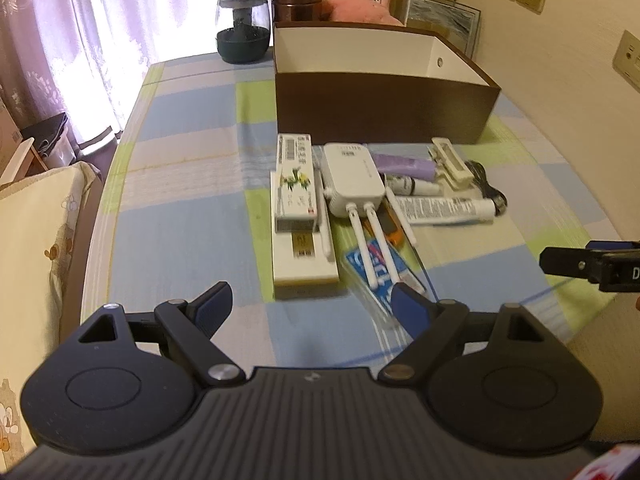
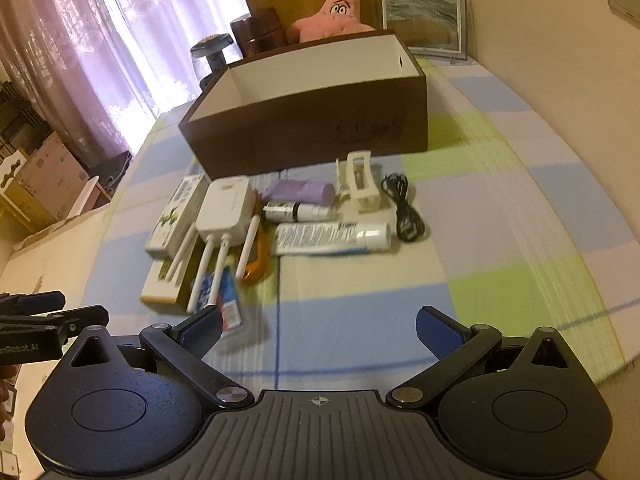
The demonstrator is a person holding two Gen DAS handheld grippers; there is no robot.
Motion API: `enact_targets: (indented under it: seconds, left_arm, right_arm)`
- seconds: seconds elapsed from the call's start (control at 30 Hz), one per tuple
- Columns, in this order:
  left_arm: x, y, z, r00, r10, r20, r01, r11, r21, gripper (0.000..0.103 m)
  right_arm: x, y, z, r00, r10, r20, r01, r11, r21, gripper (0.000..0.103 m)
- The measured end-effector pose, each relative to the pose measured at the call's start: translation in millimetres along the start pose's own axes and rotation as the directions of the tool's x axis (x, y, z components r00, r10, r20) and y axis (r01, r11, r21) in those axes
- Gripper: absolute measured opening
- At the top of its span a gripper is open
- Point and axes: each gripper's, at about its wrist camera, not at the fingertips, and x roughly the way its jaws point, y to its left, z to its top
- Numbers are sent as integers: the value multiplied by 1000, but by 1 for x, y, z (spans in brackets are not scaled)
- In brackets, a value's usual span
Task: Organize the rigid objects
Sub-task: 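Grasp the black USB cable with the right gripper while the left grasps the medicine box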
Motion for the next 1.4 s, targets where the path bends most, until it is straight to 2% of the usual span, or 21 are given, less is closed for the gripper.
enact_targets:
  seconds: [0.23,0.3,0.37,0.5,0.67,1.03,1.4]
  left_arm:
    - [25,-1,25,1000,22,12,-21,999,-27,84]
    - [33,-1,33,1000,28,13,-28,999,-33,84]
    - [41,-2,39,999,43,12,-42,998,-36,84]
    - [55,-3,48,998,64,8,-64,997,-43,81]
    - [70,-3,56,997,72,3,-71,995,-63,75]
    - [98,-6,70,993,116,-8,-116,991,-72,75]
    - [112,-4,80,983,183,-35,-184,981,-52,75]
  right_arm:
    - [24,-25,30,1000,-4,9,4,1000,-27,101]
    - [29,-31,36,1000,-2,10,2,999,-37,97]
    - [36,-38,42,1000,-3,8,3,999,-49,90]
    - [50,-49,52,1000,-3,9,3,997,-83,83]
    - [75,-60,65,1000,-10,-14,8,990,-138,59]
    - [131,-82,87,997,-9,-76,-2,990,-142,30]
    - [168,-92,96,994,-2,-106,-15,987,-160,26]
